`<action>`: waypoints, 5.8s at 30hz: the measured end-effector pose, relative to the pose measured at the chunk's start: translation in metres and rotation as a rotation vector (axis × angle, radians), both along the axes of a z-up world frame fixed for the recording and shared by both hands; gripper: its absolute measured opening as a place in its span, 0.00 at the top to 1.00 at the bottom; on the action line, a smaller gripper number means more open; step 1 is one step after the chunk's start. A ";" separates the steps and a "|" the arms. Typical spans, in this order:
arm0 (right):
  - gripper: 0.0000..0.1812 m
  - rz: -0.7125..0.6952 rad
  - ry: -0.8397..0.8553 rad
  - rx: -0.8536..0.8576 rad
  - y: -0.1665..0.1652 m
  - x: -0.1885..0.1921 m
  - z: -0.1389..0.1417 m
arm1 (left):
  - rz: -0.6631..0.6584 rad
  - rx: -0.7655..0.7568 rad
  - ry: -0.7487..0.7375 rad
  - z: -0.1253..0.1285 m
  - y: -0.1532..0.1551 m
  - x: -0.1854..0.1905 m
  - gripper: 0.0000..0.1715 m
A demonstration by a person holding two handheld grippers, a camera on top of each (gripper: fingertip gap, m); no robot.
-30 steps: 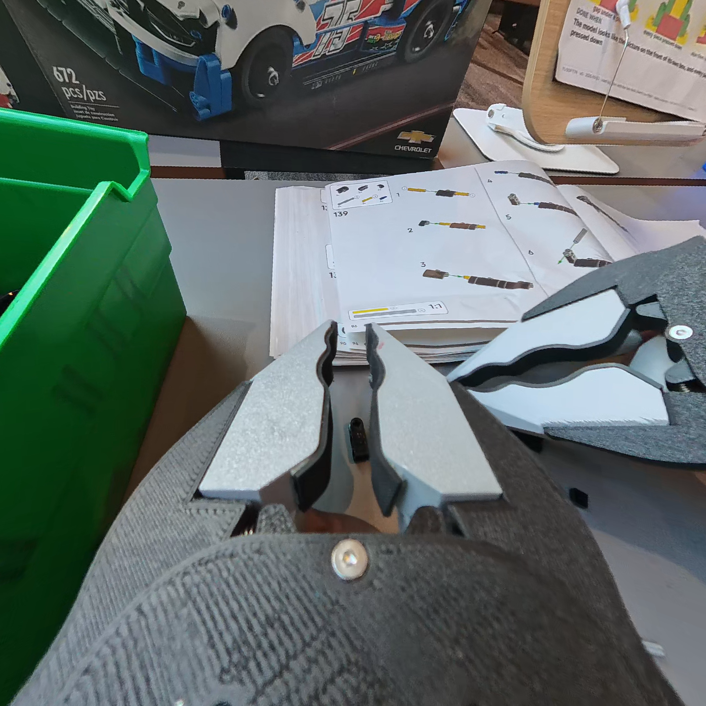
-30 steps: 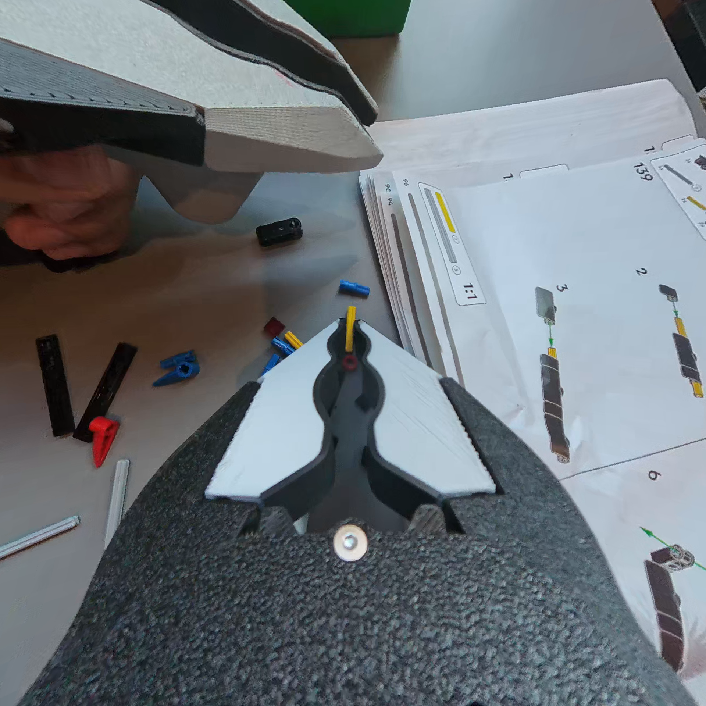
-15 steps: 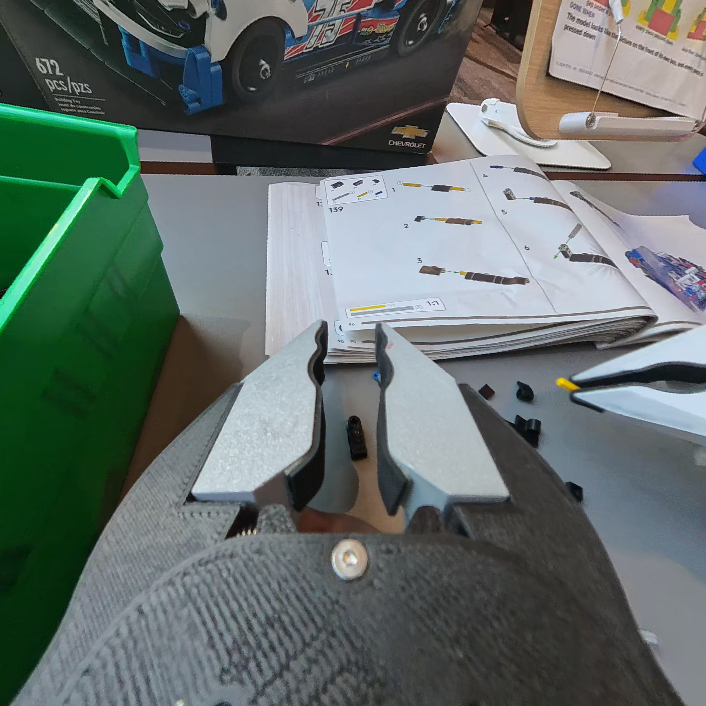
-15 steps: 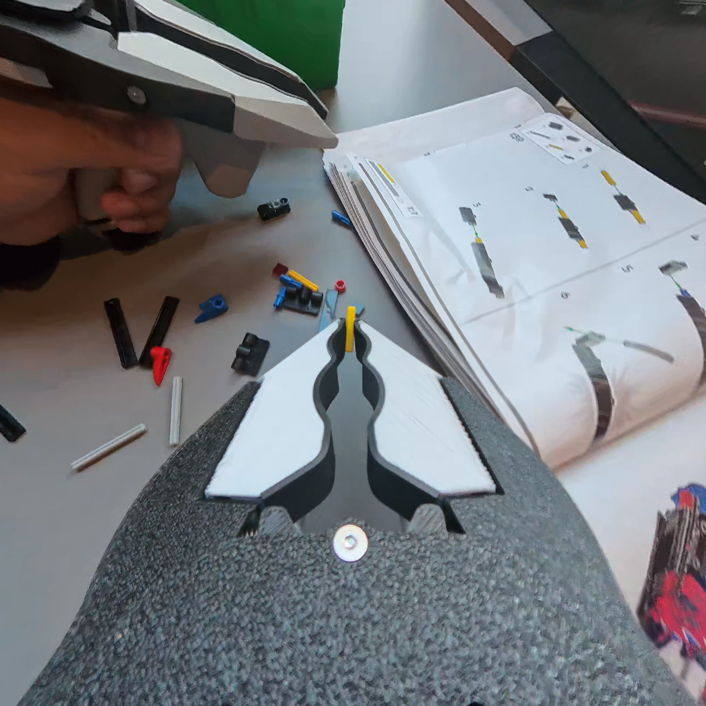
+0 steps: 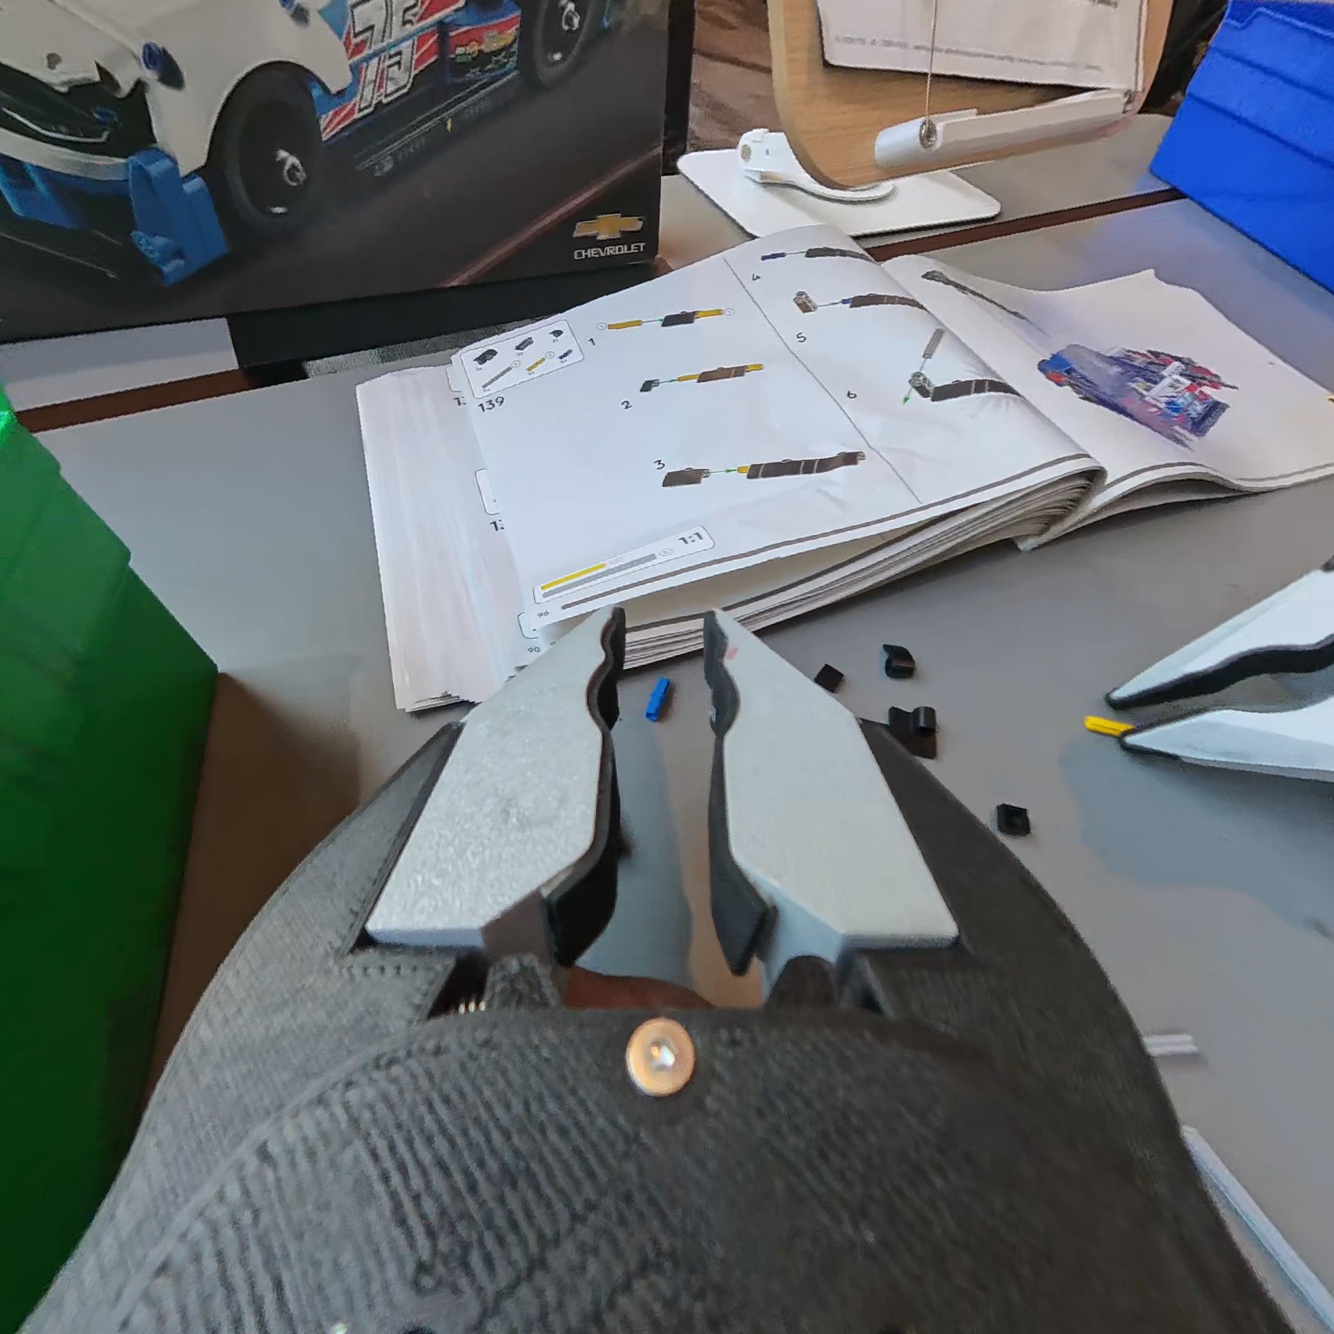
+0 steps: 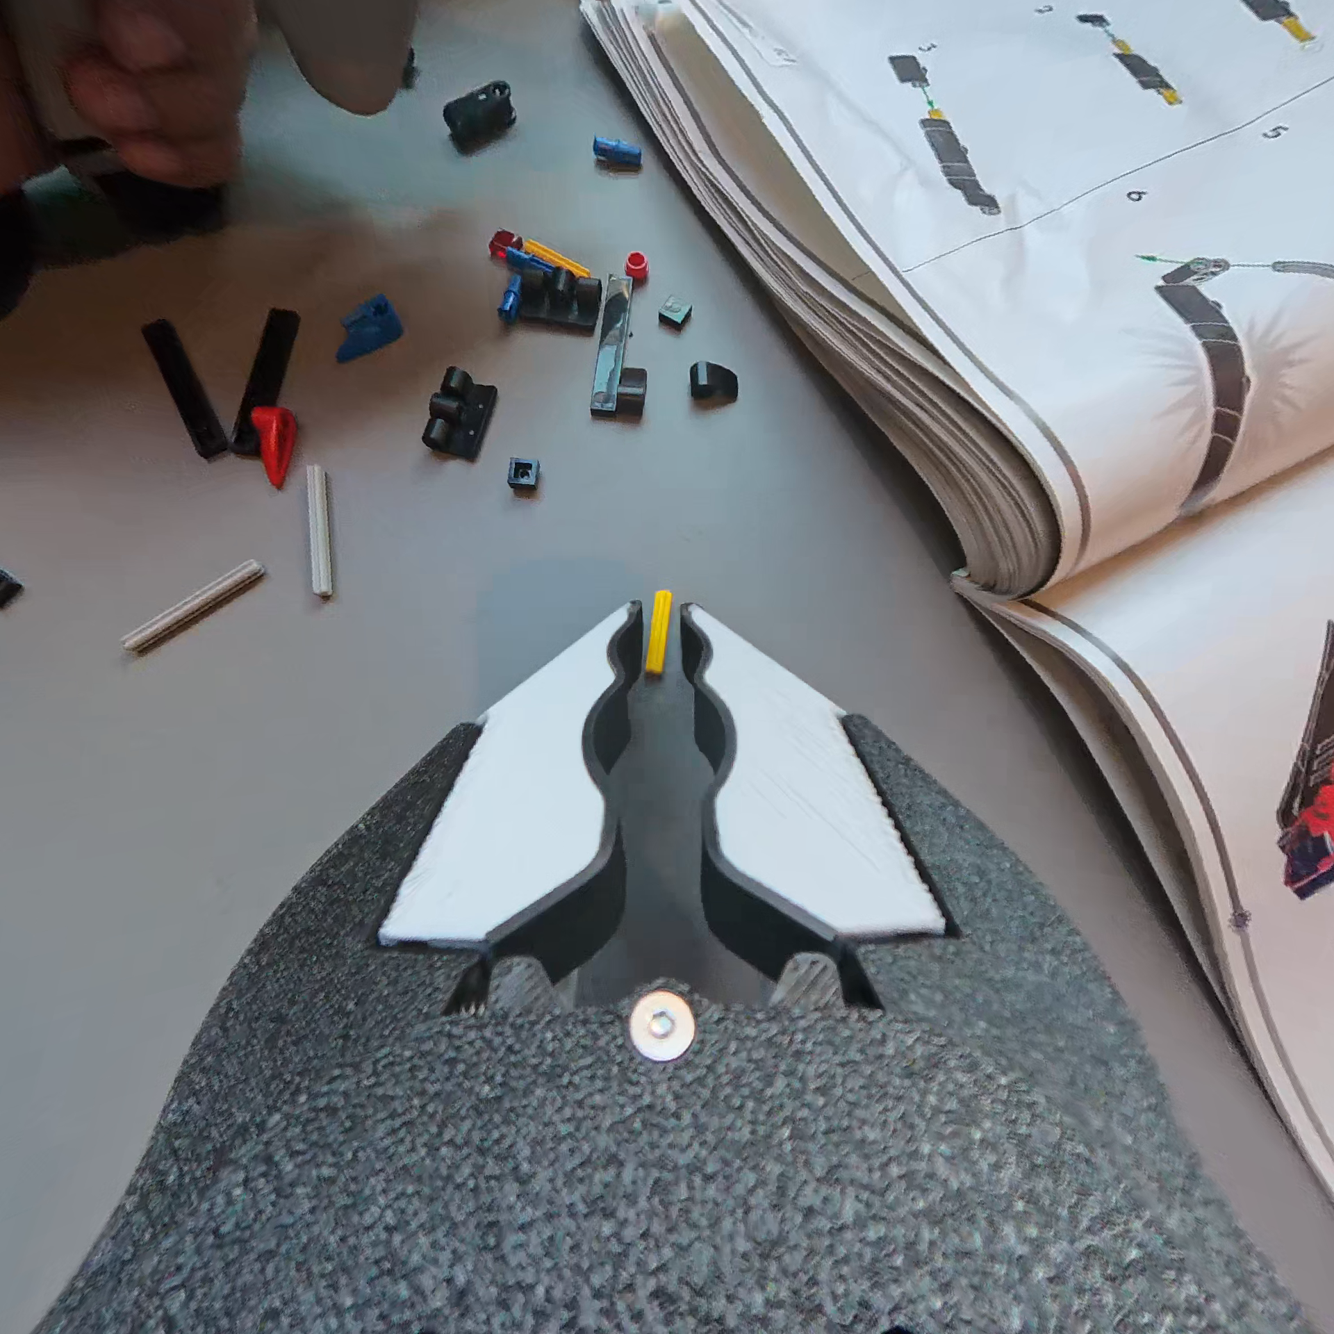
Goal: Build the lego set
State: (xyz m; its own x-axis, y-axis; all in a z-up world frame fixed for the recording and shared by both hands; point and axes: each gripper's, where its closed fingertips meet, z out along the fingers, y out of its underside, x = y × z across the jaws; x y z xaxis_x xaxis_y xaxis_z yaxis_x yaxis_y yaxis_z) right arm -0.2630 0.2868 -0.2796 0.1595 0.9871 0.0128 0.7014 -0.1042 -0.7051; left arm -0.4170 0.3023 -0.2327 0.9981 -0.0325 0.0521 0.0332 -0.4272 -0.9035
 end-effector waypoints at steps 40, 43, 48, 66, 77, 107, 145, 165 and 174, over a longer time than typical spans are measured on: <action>0.95 -0.045 0.088 -0.005 0.001 -0.016 0.016 | -0.011 0.030 -0.038 0.011 -0.003 0.002 0.89; 0.95 -0.048 0.082 -0.003 0.000 -0.013 0.014 | -0.003 0.028 -0.019 0.009 -0.002 0.000 0.89; 0.95 -0.033 0.107 0.014 0.003 -0.023 0.028 | 0.003 0.015 -0.013 0.005 -0.002 -0.001 0.89; 0.96 0.090 -0.147 0.138 0.033 -0.117 0.001 | 0.003 0.031 -0.093 0.012 -0.003 -0.003 0.89; 0.98 0.183 -0.194 0.106 0.030 -0.120 -0.003 | -0.009 0.035 -0.100 0.015 -0.004 0.000 0.88; 0.90 0.300 -0.134 -0.067 -0.027 -0.125 0.005 | 0.006 0.062 -0.106 0.024 -0.005 -0.006 0.88; 0.96 0.052 -0.050 0.011 -0.057 0.001 0.010 | -0.063 0.039 0.020 0.012 -0.005 0.012 0.88; 0.89 -0.088 -0.038 0.040 -0.008 0.025 0.020 | -0.062 0.034 0.010 0.009 -0.005 0.014 0.88; 0.90 -0.080 -0.047 -0.001 0.003 -0.003 0.009 | -0.066 0.030 -0.011 0.008 -0.005 0.014 0.88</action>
State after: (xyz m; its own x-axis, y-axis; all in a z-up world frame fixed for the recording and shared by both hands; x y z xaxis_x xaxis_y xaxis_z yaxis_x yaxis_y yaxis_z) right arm -0.2660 0.2901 -0.2711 0.2373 0.9712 0.0206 0.7229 -0.1624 -0.6716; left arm -0.4026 0.2977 -0.2246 0.9931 -0.1002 0.0611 0.0159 -0.4015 -0.9157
